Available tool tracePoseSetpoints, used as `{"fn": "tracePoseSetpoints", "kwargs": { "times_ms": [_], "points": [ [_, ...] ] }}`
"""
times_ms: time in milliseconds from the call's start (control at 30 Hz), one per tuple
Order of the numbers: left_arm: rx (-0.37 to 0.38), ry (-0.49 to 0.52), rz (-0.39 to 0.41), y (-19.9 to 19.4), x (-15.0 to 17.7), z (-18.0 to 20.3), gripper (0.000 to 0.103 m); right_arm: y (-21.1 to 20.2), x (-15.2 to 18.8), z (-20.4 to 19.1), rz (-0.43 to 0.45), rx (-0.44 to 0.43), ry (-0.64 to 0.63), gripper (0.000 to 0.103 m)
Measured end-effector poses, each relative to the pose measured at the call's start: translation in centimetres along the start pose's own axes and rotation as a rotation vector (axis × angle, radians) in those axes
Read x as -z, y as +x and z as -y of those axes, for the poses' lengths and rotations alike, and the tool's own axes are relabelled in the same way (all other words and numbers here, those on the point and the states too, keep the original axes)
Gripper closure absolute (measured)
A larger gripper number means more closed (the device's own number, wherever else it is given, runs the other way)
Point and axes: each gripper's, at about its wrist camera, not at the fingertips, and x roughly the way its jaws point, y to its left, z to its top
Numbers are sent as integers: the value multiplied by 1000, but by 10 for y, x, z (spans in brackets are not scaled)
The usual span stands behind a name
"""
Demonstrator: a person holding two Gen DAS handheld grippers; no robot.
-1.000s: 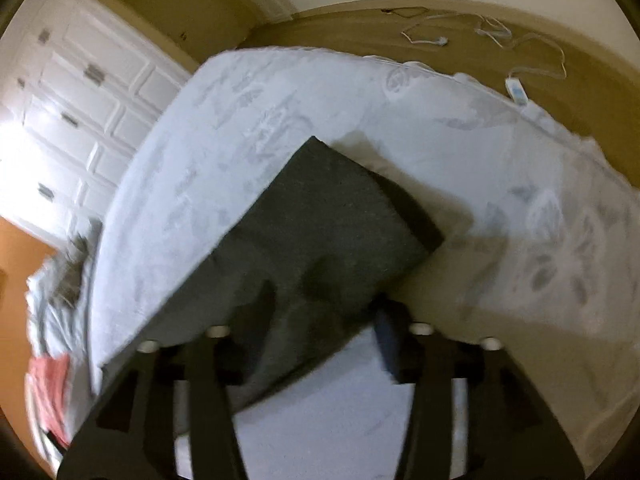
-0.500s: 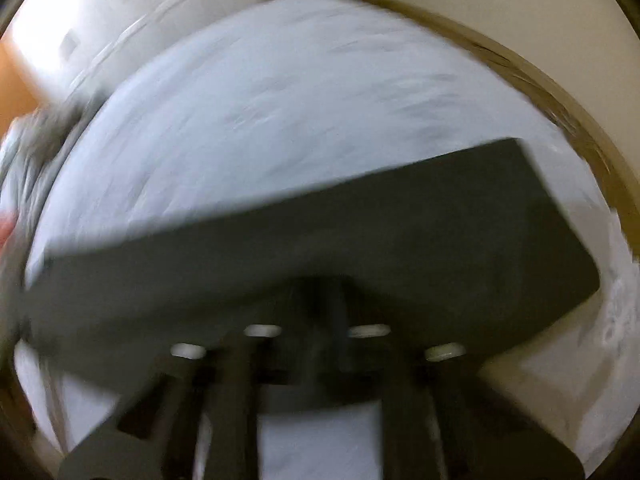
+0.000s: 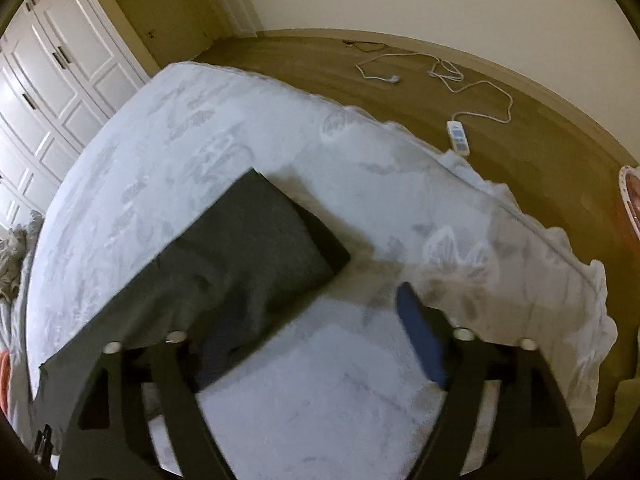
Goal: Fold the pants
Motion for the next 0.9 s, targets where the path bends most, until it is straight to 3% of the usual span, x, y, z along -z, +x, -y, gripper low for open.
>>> {"fn": "tracePoseSetpoints", "kwargs": {
  "times_ms": [100,300,333,367,400,433,500,667,800,900],
  "points": [
    [3,-1,11,-4,1,1,32,7,14,-15,-27,-4,-32,19],
    [-1,0,11,-4,3,3,31,12,18,-35,16,59,-89,18],
    [-3,0,10,-4,3,3,31,13,18,-38,27,54,-97,24],
    [-3,-2,8,-4,3,3,31,15,17,-42,35,38,-115,49],
    [-1,-6,5,-4,2,2,31,15,16,-43,34,32,-126,82],
    [2,-14,5,-5,1,0,31,15,13,-45,27,3,-119,96],
    [16,-38,3,-6,-1,-6,31,8,6,-47,31,-74,-49,96],
    [52,-102,-13,-7,-7,-22,31,-46,4,-99,134,-289,-100,96],
    [53,-135,2,-12,-10,-33,31,-82,27,-177,148,-485,-249,96],
    [67,-167,-5,-15,-10,-42,31,-97,66,-254,104,-606,-418,96]
  ]
}}
